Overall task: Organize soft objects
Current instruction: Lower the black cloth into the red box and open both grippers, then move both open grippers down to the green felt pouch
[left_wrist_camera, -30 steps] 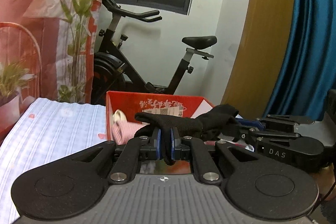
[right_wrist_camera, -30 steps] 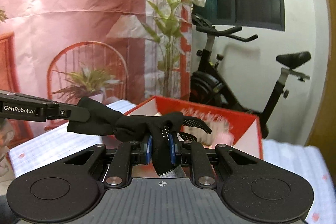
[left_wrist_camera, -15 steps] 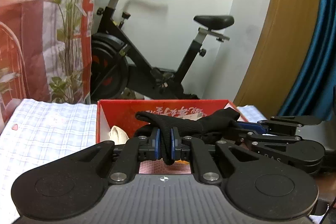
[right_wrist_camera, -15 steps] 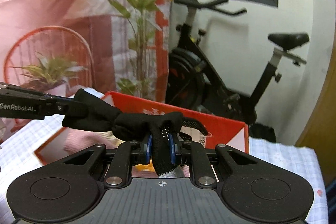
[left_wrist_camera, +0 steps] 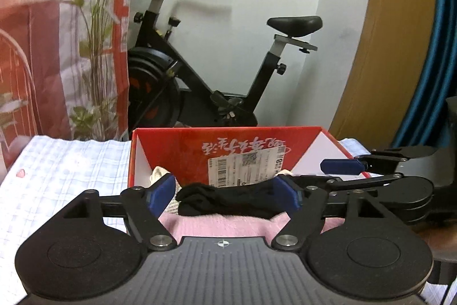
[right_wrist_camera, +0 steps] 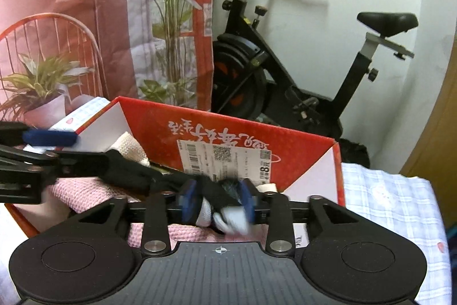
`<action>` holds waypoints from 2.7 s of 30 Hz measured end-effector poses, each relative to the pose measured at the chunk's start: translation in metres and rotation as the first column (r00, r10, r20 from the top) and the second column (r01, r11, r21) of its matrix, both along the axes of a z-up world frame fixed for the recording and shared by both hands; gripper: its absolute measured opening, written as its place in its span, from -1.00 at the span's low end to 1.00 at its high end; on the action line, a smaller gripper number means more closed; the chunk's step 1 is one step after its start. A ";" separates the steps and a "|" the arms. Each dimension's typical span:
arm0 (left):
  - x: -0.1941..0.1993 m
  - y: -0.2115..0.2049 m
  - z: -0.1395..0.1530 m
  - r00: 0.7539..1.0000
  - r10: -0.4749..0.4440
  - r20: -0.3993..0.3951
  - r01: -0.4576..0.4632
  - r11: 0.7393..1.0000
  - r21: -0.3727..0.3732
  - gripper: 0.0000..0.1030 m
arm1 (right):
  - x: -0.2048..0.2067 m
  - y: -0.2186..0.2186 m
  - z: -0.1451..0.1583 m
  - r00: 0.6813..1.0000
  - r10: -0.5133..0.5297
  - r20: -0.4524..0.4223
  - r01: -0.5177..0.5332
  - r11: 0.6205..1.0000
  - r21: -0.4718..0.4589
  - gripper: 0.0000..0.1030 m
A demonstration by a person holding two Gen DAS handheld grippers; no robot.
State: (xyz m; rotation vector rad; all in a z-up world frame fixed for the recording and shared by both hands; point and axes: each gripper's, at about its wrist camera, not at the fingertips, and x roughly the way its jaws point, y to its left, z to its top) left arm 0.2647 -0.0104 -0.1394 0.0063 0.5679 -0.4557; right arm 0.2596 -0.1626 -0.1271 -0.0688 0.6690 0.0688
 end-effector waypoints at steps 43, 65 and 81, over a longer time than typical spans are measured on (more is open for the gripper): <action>-0.155 0.031 -0.079 0.981 0.058 -0.184 -0.060 0.998 -0.005 0.75 | -0.243 0.007 -0.089 0.998 0.031 0.051 -0.032 0.999 0.029 0.23; -0.150 0.027 -0.090 0.975 0.067 -0.213 -0.077 0.996 -0.042 0.75 | -0.217 0.038 -0.104 0.992 0.122 -0.013 -0.122 0.993 0.004 -0.27; -0.129 -0.016 -0.087 0.979 -0.020 -0.202 0.014 0.999 -0.031 0.74 | -0.211 0.013 -0.108 0.995 0.076 0.059 -0.078 0.996 0.032 0.02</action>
